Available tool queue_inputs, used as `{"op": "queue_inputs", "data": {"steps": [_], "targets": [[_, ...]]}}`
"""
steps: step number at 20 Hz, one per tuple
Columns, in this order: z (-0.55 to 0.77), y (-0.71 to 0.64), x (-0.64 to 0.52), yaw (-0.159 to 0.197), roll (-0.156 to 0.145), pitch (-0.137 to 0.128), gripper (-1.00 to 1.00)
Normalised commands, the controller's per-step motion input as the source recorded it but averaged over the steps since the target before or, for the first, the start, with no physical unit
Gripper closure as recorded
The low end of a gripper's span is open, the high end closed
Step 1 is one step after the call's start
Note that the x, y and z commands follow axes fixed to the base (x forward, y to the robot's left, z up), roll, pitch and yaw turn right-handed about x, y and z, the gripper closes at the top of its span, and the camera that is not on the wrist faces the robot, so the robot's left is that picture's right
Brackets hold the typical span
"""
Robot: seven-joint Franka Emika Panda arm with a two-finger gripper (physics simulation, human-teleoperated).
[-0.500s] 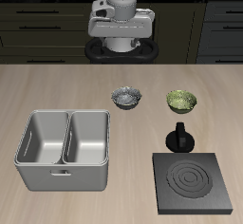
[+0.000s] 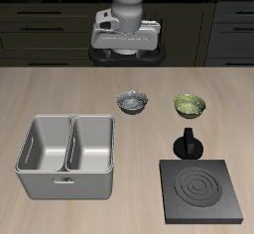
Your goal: Place the black bowl on the flat stove and turn on the flat stove
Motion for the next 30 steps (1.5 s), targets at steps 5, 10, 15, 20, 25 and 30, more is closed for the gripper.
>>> {"op": "queue_inputs", "data": {"steps": [5,10,15,20,25,30], "targets": [[-0.25,0.06,0.13,0.019,0.002,0.007,-1.0],[-0.29,0.12,0.12,0.022,0.017,0.028,-1.0],[-0.18,0.07,0.08,-0.001,0.009,0.014,-1.0],[-0.24,-0.03,0.03,-0.005,-0.009,0.021,-1.0],[-0.23,-0.07,0.0,0.002,-0.019,0.023,-1.0],[-0.15,-0.02,-0.01,-0.008,-0.014,0.015,-1.0]]}}
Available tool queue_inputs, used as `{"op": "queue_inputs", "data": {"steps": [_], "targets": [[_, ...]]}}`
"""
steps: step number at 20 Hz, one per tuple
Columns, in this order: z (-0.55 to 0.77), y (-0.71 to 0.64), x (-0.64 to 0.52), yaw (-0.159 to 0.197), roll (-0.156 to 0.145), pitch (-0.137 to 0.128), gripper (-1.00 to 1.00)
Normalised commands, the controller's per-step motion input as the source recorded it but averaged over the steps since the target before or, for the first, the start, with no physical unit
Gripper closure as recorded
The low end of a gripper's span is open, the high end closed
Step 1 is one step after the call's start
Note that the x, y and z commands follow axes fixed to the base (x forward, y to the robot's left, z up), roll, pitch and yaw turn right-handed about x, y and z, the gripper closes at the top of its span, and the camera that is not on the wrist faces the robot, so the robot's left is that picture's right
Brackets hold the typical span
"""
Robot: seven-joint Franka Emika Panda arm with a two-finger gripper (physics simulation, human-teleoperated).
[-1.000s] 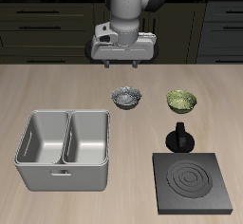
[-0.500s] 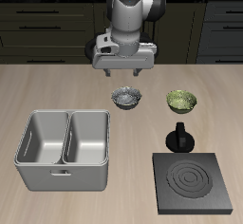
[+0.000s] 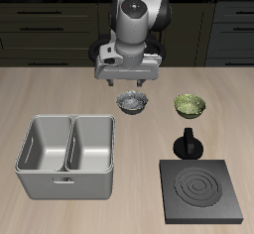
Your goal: Place the black bowl on the flat stove and turn on the flat stove
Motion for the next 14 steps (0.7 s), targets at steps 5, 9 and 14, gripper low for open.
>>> {"op": "queue_inputs", "data": {"steps": [5,9,14], "targets": [[-0.37,-0.03,-0.07,-0.007,-0.009,0.044,-1.0],[-0.24,-0.07,-0.11,-0.037,-0.021,0.033,-1.0],[-0.18,-0.08,-0.07,0.001,-0.016,0.019,-1.0]]}}
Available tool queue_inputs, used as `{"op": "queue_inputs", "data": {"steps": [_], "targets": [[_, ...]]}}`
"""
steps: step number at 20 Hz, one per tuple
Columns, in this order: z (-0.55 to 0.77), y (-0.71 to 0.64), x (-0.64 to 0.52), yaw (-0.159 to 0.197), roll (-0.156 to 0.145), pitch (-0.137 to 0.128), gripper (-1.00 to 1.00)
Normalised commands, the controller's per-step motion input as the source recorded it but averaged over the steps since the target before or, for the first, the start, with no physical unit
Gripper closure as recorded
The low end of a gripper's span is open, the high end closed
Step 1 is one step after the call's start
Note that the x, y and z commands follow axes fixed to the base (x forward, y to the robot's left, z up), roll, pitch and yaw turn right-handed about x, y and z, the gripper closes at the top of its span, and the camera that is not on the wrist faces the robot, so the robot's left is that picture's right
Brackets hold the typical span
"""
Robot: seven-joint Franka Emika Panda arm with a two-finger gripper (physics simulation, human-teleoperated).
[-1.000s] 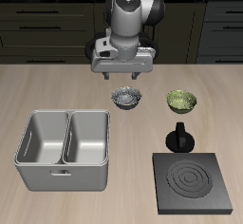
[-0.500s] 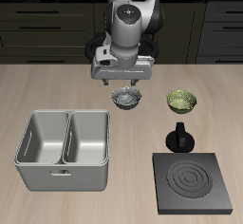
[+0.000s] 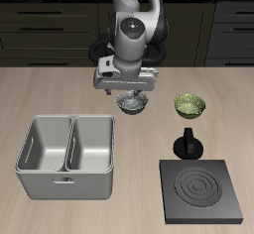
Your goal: Place the black bowl on the flat stove and turn on the flat stove
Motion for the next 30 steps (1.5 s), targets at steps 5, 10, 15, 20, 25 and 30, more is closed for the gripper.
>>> {"op": "queue_inputs", "data": {"steps": [5,10,15,20,25,30], "targets": [[-0.26,-0.02,-0.01,-0.011,0.005,0.044,-1.0],[-0.17,0.02,0.01,-0.011,0.003,0.013,-1.0],[-0.11,0.01,0.0,-0.002,-0.004,0.013,-1.0],[-0.26,0.02,-0.01,-0.016,0.008,0.049,-1.0],[-0.15,0.02,-0.05,-0.045,0.001,0.024,1.0],[0.02,0.03,-0.08,-0.02,0.012,-0.008,1.0]]}}
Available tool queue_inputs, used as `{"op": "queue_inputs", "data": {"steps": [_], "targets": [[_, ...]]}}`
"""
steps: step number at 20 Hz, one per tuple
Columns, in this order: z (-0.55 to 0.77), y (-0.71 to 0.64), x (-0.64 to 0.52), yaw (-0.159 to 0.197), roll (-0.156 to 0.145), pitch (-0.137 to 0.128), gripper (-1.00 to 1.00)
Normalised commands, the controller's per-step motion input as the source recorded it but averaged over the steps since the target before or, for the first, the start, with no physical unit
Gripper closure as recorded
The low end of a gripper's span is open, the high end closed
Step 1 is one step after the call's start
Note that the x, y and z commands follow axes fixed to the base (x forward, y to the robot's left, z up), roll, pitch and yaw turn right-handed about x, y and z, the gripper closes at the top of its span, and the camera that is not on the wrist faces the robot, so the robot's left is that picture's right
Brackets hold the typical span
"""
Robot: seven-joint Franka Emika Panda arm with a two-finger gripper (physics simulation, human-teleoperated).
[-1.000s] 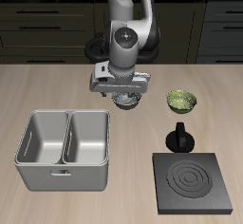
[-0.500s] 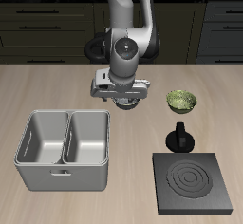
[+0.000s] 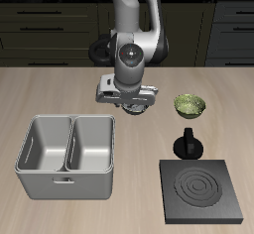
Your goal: Place the black bowl on the flat stove and turn on the flat stove
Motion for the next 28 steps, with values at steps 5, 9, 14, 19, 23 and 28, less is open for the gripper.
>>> {"op": "queue_inputs", "data": {"steps": [5,9,14,19,23,28], "targets": [[0.15,0.03,-0.02,-0.007,0.015,-0.028,1.0],[0.15,0.04,-0.02,-0.004,0.015,-0.028,1.0],[0.22,0.05,-0.03,0.01,0.019,-0.032,1.0],[0.51,0.05,-0.03,0.007,0.031,-0.083,1.0],[0.35,0.01,-0.03,-0.001,0.005,-0.057,1.0],[0.45,0.06,-0.06,-0.004,0.013,-0.067,1.0]]}}
